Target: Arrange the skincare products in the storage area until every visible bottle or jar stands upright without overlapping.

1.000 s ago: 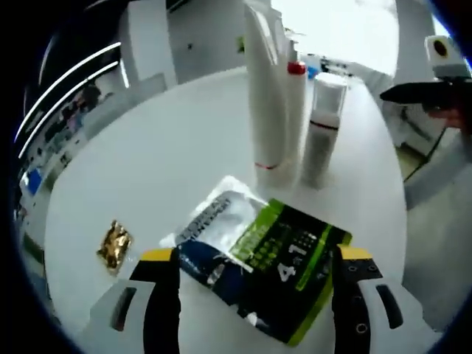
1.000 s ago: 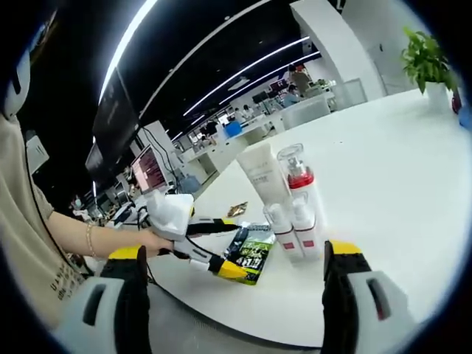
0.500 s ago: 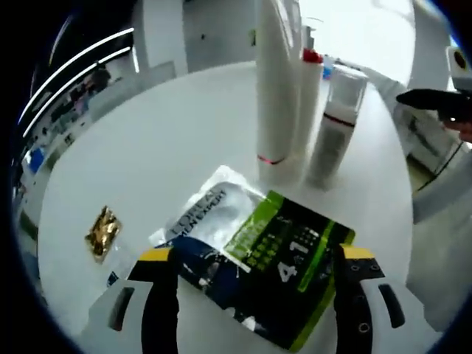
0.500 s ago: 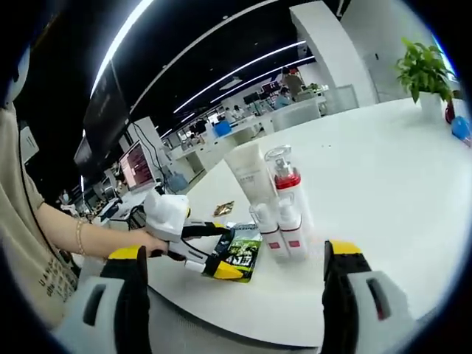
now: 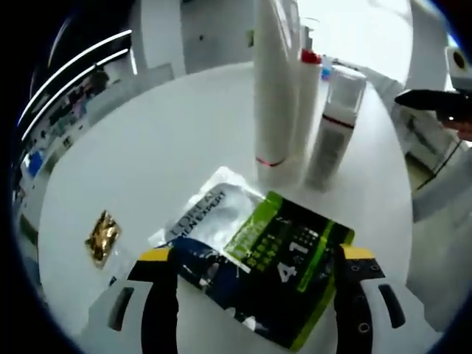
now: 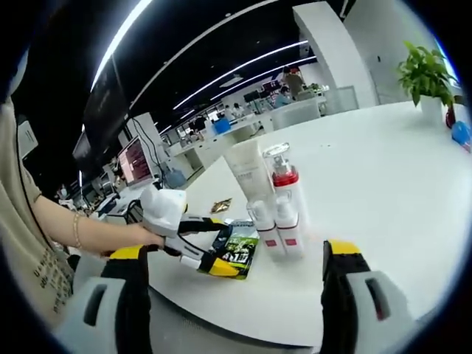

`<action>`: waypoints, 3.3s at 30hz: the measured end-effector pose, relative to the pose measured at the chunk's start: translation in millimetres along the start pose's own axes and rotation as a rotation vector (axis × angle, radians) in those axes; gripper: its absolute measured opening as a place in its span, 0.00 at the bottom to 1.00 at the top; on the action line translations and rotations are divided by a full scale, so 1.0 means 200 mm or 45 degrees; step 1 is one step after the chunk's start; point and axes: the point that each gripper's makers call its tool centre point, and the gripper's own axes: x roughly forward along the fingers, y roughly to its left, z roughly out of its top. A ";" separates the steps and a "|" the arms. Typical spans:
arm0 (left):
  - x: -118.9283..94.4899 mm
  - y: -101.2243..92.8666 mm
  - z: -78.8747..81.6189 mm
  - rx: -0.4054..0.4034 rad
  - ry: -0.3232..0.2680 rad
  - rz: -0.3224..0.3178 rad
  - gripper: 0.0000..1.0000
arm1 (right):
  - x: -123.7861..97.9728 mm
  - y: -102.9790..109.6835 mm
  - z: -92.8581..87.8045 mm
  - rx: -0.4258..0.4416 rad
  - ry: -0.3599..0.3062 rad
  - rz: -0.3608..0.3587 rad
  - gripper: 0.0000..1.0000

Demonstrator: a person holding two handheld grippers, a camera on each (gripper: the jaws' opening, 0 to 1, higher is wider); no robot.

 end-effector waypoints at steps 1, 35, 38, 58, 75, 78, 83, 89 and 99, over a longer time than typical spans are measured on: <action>-0.01 0.00 0.01 0.011 -0.004 0.004 0.85 | 0.00 0.00 0.00 -0.001 0.000 -0.001 0.98; -0.65 0.08 -0.21 -0.414 -0.204 0.220 0.97 | -0.01 0.02 -0.02 -0.088 0.010 -0.014 1.00; -0.72 0.09 -0.22 -0.431 -0.224 0.247 0.97 | -0.01 0.02 -0.02 -0.091 0.016 -0.014 1.00; -1.04 0.14 -0.23 -0.481 -0.350 0.458 0.97 | -0.01 0.02 -0.03 -0.105 0.026 -0.012 1.00; -1.03 0.14 -0.23 -0.510 -0.355 0.503 0.97 | 0.00 0.03 -0.04 -0.119 0.052 -0.003 1.00; -1.02 0.15 -0.23 -0.526 -0.353 0.512 0.97 | 0.00 0.03 -0.05 -0.122 0.059 0.001 1.00; -1.00 0.19 -0.24 -0.563 -0.351 0.527 0.97 | 0.01 0.03 -0.05 -0.121 0.067 0.000 1.00; -0.94 0.27 -0.23 -0.575 -0.327 0.542 0.97 | 0.01 0.04 -0.05 -0.124 0.075 0.003 1.00; -0.80 0.41 -0.19 -0.608 -0.294 0.569 0.97 | 0.02 0.04 -0.07 -0.141 0.115 0.001 0.99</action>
